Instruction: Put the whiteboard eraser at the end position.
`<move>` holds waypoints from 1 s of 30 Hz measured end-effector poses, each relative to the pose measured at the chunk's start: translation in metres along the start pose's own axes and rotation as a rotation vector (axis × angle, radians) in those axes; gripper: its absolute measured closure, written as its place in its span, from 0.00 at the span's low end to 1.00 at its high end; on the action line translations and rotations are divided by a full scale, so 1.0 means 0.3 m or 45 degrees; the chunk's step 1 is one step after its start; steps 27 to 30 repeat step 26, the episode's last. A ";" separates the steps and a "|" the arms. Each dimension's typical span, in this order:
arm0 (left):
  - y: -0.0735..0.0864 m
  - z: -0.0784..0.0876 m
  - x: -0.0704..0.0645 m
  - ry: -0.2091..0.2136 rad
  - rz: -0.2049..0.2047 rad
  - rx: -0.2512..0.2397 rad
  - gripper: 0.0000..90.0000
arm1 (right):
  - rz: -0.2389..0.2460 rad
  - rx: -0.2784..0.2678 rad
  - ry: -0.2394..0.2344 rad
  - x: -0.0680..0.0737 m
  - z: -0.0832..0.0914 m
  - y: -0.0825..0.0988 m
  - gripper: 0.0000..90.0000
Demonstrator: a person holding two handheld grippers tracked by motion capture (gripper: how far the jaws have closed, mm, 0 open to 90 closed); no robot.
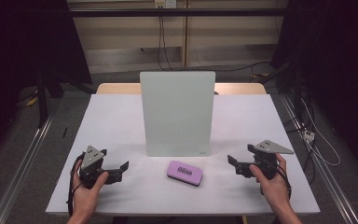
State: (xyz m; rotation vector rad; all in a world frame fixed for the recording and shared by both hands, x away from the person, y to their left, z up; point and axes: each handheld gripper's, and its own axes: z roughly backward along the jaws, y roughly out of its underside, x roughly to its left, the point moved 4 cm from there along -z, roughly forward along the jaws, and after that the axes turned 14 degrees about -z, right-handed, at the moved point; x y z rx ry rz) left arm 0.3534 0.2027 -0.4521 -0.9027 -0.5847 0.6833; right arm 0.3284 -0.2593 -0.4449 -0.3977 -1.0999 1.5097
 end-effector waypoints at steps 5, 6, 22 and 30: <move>0.000 0.001 0.002 -0.002 -0.003 -0.001 0.05 | -0.003 -0.005 0.020 -0.014 0.011 0.019 0.09; 0.001 0.001 0.002 -0.002 -0.002 -0.001 0.05 | -0.006 -0.006 0.024 -0.016 0.013 0.023 0.09; 0.000 -0.002 0.008 -0.015 -0.020 0.012 0.05 | -0.049 -0.047 0.032 -0.057 0.042 0.064 0.09; 0.002 -0.006 0.006 -0.008 -0.020 0.014 0.05 | -0.043 -0.032 0.030 -0.053 0.036 0.068 0.09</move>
